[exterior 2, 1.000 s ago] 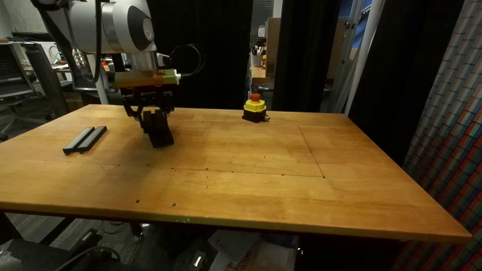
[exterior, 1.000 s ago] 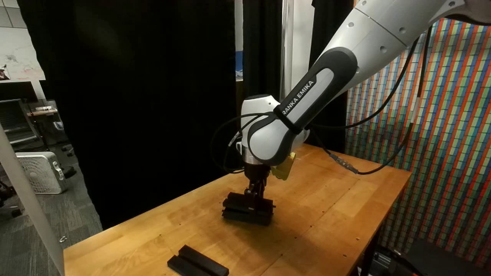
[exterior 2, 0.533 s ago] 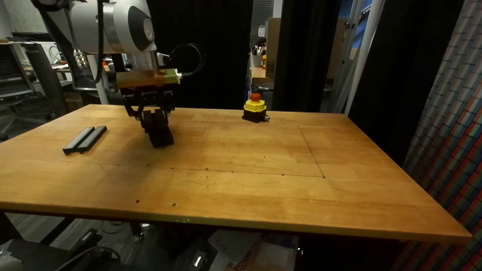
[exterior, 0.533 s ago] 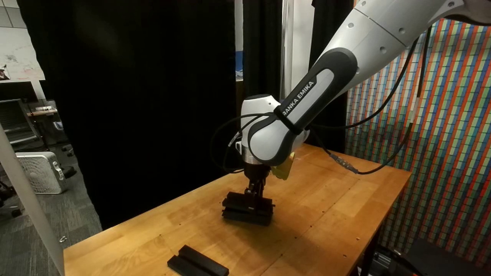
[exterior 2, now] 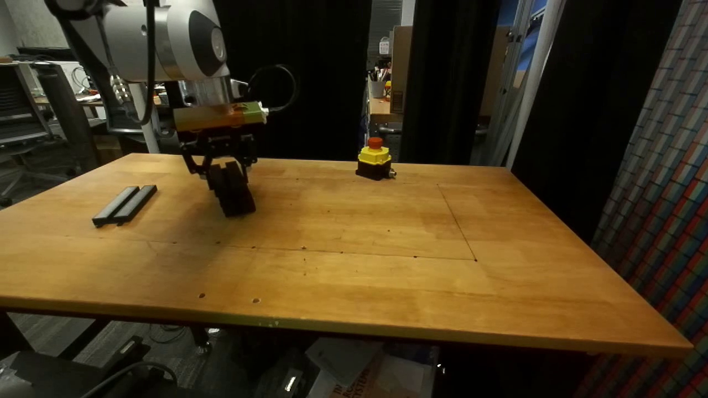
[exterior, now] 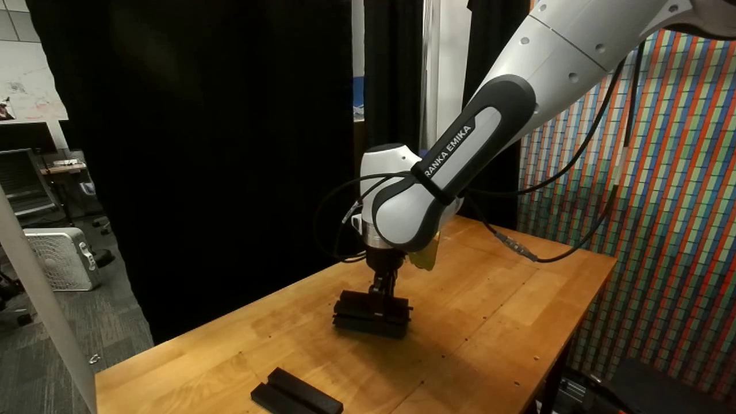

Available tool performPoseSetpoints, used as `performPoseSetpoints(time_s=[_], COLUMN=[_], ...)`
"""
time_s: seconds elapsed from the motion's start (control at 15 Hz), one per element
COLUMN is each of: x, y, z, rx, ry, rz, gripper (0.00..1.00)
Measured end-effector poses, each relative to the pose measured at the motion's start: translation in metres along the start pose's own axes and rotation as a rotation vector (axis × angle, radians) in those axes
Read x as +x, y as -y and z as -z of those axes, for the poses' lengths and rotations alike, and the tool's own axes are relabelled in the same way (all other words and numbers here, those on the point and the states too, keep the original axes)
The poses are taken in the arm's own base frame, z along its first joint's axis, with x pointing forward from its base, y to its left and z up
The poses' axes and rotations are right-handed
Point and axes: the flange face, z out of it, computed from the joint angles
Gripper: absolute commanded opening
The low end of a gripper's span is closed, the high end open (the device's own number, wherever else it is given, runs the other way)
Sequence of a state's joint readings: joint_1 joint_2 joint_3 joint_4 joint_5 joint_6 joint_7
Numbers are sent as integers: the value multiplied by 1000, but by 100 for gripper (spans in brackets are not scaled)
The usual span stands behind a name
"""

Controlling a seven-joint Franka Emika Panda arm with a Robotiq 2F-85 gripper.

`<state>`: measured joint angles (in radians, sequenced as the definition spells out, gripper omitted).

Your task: Arrange the black objects together

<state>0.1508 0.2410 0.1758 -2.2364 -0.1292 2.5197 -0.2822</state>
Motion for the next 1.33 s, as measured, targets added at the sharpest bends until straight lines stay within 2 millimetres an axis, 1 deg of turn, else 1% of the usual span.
performPoseSetpoints(time_s=[0.4,1.2,1.27,1.33], x=[-1,-2,-2,-2], y=[1,-4,-5,-6], z=[-9,-8,-8,-8], rx=[-6,-21,-21,-21], ry=[17,18,18,18], rz=[23,34,33,32], gripper=[46,46,93,95])
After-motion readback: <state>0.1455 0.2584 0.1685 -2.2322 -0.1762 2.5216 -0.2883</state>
